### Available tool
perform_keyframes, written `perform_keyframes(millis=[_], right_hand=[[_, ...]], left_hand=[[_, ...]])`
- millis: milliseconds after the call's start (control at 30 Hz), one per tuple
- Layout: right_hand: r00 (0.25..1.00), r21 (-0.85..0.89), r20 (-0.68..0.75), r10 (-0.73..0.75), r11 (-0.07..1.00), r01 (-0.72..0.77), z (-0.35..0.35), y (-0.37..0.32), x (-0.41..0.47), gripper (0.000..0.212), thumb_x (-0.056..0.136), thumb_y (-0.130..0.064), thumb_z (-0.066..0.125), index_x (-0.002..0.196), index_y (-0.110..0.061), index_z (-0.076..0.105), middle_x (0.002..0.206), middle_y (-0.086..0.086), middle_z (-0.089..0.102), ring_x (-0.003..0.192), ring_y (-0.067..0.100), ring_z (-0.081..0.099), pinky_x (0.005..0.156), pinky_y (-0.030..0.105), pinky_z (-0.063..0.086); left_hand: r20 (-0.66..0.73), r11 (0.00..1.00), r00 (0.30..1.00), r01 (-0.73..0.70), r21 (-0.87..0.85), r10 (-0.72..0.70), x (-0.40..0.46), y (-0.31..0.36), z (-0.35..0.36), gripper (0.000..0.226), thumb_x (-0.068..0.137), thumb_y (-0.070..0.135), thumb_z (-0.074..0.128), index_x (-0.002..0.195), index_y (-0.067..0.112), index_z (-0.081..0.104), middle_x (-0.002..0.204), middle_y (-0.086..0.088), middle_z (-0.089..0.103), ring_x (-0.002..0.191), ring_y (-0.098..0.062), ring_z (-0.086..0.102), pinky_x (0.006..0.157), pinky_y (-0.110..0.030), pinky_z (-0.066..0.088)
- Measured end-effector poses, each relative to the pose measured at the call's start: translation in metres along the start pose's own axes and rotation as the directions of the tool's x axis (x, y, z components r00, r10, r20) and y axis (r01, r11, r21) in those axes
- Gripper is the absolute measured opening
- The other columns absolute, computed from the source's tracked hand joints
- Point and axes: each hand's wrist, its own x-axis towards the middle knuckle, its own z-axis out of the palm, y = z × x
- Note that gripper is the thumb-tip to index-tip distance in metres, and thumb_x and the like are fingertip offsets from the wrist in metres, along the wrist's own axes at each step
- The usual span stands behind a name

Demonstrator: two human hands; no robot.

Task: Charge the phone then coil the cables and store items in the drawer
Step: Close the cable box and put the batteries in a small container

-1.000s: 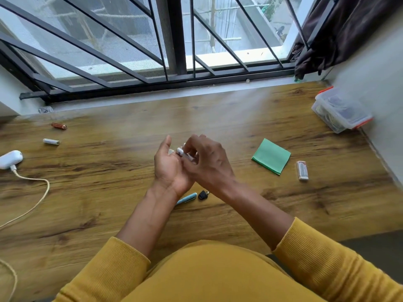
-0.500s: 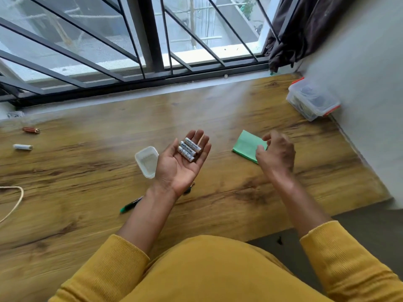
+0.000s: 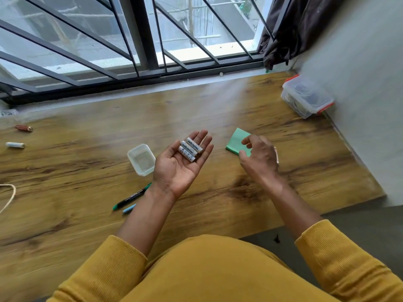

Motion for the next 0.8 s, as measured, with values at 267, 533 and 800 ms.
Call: perform_keyframes(millis=[267,533,800], right_hand=[[0.952,0.139,0.043,-0.304,0.945,0.296,0.028,-0.067,-0.012,0.02,0.09,-0.018,0.072,0.109,-0.018,0.072,0.096,0.0,0.068,0.083,0.017,0.061,0.075,0.034,0.051],[0.831,0.247,0.137,-0.539,0.831,0.498,0.068,-0.167,-0.027,0.018,0.093,-0.018,0.072,0.11,-0.016,0.073,0.098,0.0,0.071,0.082,0.013,0.064,0.077,0.036,0.058],[0.698,0.333,0.195,-0.689,0.716,0.614,0.112,-0.281,-0.045,0.017,0.093,-0.02,0.071,0.109,-0.018,0.075,0.096,-0.002,0.072,0.082,0.015,0.066,0.078,0.037,0.058]], left_hand=[[-0.024,0.995,0.995,-0.094,-0.018,0.093,-0.036,0.019,-0.026,0.053,0.109,0.019,0.036,0.151,-0.012,0.043,0.148,-0.03,0.057,0.137,-0.047,0.057,0.122,-0.056,0.037],[-0.09,0.949,0.953,-0.299,-0.103,0.29,-0.086,0.074,-0.072,0.056,0.113,0.03,0.036,0.15,-0.011,0.046,0.147,-0.03,0.058,0.137,-0.046,0.057,0.12,-0.055,0.04],[-0.194,0.848,0.87,-0.488,-0.209,0.453,-0.136,0.134,-0.122,0.065,0.111,0.043,0.04,0.147,-0.01,0.048,0.143,-0.032,0.061,0.135,-0.048,0.058,0.12,-0.056,0.04]])
